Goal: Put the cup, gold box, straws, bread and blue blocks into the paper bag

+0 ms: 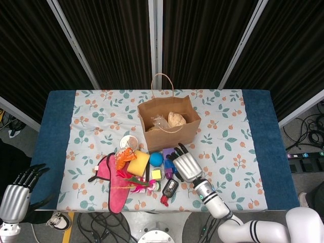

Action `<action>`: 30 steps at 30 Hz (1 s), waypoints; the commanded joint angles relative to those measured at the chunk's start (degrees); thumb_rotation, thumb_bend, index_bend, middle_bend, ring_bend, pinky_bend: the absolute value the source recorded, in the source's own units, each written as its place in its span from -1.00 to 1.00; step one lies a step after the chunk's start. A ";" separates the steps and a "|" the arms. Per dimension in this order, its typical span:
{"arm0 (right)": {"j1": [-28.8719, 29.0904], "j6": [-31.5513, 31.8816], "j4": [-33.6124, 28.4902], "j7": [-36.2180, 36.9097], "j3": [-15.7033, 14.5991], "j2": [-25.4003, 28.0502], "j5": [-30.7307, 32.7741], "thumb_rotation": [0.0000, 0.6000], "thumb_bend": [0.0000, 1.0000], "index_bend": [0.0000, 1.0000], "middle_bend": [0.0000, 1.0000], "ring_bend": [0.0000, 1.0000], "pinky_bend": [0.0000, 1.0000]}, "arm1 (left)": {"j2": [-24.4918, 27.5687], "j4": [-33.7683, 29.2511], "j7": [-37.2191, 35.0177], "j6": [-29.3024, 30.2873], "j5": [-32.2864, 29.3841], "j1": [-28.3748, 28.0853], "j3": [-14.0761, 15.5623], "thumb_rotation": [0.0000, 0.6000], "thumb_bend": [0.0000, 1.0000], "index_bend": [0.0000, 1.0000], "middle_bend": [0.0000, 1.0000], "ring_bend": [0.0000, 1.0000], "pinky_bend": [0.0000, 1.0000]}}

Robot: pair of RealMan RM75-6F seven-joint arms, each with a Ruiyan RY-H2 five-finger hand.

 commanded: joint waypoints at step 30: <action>-1.76 4.94 -2.30 2.33 -1.20 2.43 -7.52 1.00 -0.57 -0.11 -0.08 -0.38 -0.53 | 0.19 -0.35 -0.43 -0.41 -0.55 0.08 -0.06 1.00 -0.66 -0.41 -0.37 -0.57 -0.48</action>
